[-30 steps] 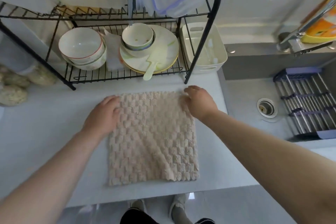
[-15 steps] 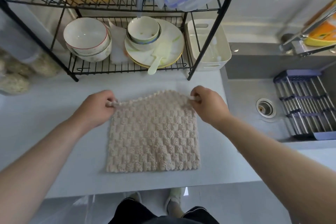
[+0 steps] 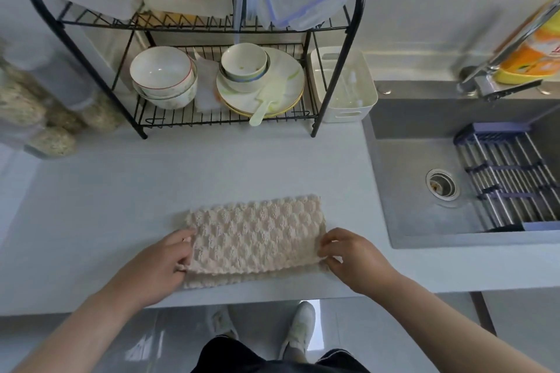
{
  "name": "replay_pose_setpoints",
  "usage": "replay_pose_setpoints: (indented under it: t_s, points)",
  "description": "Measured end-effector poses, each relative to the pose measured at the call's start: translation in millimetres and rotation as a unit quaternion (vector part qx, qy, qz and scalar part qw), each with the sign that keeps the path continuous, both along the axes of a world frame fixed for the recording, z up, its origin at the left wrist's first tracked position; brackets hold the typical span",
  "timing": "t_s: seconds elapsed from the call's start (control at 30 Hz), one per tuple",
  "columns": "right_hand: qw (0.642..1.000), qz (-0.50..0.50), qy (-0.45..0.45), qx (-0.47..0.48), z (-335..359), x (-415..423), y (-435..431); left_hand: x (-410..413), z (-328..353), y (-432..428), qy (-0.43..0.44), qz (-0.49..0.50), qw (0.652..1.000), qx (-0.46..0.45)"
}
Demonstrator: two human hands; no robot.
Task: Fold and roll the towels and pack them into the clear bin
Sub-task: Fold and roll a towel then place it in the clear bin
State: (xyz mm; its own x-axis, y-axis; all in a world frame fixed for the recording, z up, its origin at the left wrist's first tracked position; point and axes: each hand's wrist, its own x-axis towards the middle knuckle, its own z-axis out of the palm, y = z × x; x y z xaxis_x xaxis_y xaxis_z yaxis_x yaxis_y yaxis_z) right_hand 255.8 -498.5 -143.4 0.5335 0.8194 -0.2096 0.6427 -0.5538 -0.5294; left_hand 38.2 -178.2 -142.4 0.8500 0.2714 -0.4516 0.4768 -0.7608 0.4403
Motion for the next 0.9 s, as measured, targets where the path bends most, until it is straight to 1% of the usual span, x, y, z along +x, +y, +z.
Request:
replay_pose_setpoints:
  t_s: [0.1, 0.17, 0.27, 0.37, 0.43, 0.47, 0.5, 0.53, 0.57, 0.6, 0.63, 0.67, 0.7, 0.73, 0.77, 0.83, 0.9]
  points:
    - [0.998, 0.036, -0.042, -0.006, 0, -5, -1, -5, -1, -7, 0.028, -0.033, 0.999, 0.023]
    - [0.998, 0.046, -0.052, -0.004, -2, -7, -1, -7, 1, -12, 0.035, -0.044, 0.998, 0.035]
    - [0.999, 0.027, -0.044, 0.008, -5, -8, -2, -9, 3, -20, 0.02, -0.024, 0.999, 0.014]
    - [0.998, 0.045, -0.044, 0.002, -7, -11, -5, -16, -3, -29, 0.023, -0.08, 0.996, 0.016]
    - [0.998, 0.061, -0.031, -0.011, -6, -13, -7, -20, 0, -36, 0.059, -0.101, 0.993, 0.032]
    - [0.999, 0.047, -0.024, -0.011, -5, -13, -7, -20, 5, -41, 0.079, -0.101, 0.991, 0.05]
    - [1.0, 0.015, 0.004, -0.013, -3, -13, -5, -19, 11, -44, 0.054, -0.086, 0.992, 0.079]
    - [0.998, -0.043, 0.034, -0.004, 1, -15, 0, -14, 17, -48, -0.008, -0.063, 0.991, 0.115]
    - [0.991, -0.12, 0.055, 0.008, 5, -16, 7, -5, 23, -51, -0.074, -0.043, 0.985, 0.149]
    - [0.976, -0.205, 0.08, 0.01, 8, -14, 15, 6, 28, -56, -0.137, -0.025, 0.974, 0.18]
    - [0.95, -0.288, 0.119, -0.01, 13, -10, 25, 19, 31, -62, -0.143, -0.021, 0.972, 0.187]
    - [0.915, -0.361, 0.174, -0.037, 17, -5, 36, 33, 30, -69, -0.101, -0.018, 0.98, 0.171]
    - [0.881, -0.408, 0.233, -0.055, 22, -1, 46, 45, 26, -77, -0.034, -0.01, 0.99, 0.137]
    - [0.855, -0.434, 0.278, -0.056, 23, 6, 54, 56, 21, -85, 0.022, -0.007, 0.992, 0.123]
    - [0.838, -0.446, 0.305, -0.071, 29, 11, 61, 66, 17, -92, 0.051, -0.004, 0.991, 0.12]
    - [0.828, -0.439, 0.329, -0.112, 31, 20, 71, 78, 10, -97, 0.072, 0.011, 0.991, 0.115]
    - [0.82, -0.413, 0.373, -0.132, 31, 24, 74, 87, 3, -97, 0.075, 0.006, 0.99, 0.115]
